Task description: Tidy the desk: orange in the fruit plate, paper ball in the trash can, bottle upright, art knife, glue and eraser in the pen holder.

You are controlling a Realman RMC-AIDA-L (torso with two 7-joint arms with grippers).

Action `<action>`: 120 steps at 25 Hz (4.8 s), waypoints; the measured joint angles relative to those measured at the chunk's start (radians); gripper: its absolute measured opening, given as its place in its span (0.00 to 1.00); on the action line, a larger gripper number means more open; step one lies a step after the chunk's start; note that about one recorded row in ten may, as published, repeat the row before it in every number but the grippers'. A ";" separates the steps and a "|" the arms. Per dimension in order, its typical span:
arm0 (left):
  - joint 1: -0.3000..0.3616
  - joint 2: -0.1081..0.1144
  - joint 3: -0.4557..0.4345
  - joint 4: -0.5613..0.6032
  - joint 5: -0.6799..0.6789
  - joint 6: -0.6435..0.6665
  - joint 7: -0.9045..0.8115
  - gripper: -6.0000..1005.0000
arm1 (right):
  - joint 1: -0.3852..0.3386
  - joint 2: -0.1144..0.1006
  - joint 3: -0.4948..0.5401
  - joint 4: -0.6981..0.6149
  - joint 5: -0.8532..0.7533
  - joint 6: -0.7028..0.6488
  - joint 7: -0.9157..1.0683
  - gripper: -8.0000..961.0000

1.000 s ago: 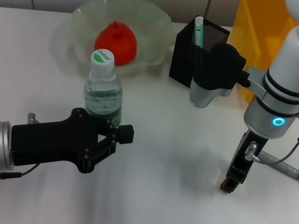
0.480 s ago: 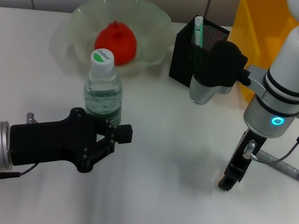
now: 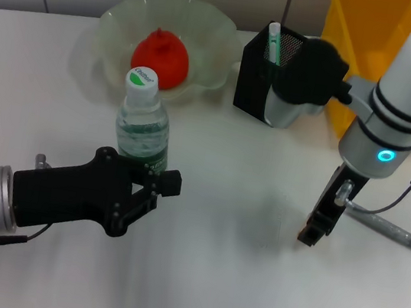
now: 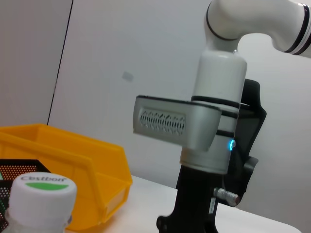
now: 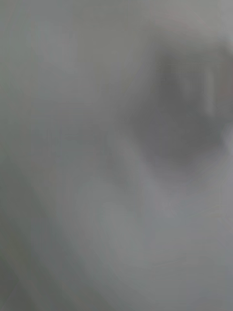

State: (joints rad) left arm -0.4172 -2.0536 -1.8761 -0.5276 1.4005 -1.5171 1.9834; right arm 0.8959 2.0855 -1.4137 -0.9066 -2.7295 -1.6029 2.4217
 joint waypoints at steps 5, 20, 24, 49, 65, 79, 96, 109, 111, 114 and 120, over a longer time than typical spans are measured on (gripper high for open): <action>-0.001 0.001 -0.002 -0.004 0.000 0.000 0.000 0.02 | -0.045 -0.004 0.014 -0.179 -0.003 -0.055 0.024 0.43; -0.001 0.001 -0.002 -0.005 0.000 -0.001 -0.001 0.02 | -0.004 -0.032 0.204 -0.323 -0.047 -0.039 -0.033 0.43; 0.000 0.001 -0.002 -0.005 0.000 -0.002 -0.002 0.02 | 0.013 -0.040 0.218 -0.317 -0.050 0.000 -0.051 0.43; 0.009 0.000 -0.028 -0.003 -0.001 -0.001 -0.001 0.02 | 0.117 -0.085 0.427 -0.062 0.026 0.292 -0.235 0.43; 0.011 0.001 -0.051 -0.004 0.000 0.000 0.000 0.02 | 0.144 -0.122 0.438 0.141 0.127 0.420 -0.308 0.43; 0.012 0.002 -0.051 0.003 0.000 0.000 0.000 0.02 | 0.149 -0.118 0.438 0.219 0.154 0.457 -0.350 0.43; 0.018 0.003 -0.051 -0.002 0.000 -0.001 0.000 0.02 | 0.150 -0.131 0.441 0.229 0.176 0.461 -0.347 0.43; 0.016 0.003 -0.051 -0.004 0.000 0.000 0.000 0.02 | 0.156 -0.136 0.443 0.233 0.178 0.460 -0.365 0.43; 0.014 0.003 -0.051 -0.004 0.000 0.000 0.000 0.02 | 0.157 -0.136 0.443 0.237 0.176 0.458 -0.366 0.43; 0.015 0.003 -0.051 -0.004 0.000 0.000 0.000 0.02 | 0.154 -0.136 0.447 0.239 0.178 0.458 -0.369 0.44; 0.018 0.003 -0.051 -0.004 0.000 -0.001 0.000 0.02 | 0.144 -0.132 0.451 0.234 0.193 0.469 -0.383 0.44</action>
State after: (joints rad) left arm -0.3992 -2.0509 -1.9266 -0.5320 1.4005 -1.5179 1.9835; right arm 1.0396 1.9532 -0.9627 -0.6728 -2.5363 -1.1343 2.0386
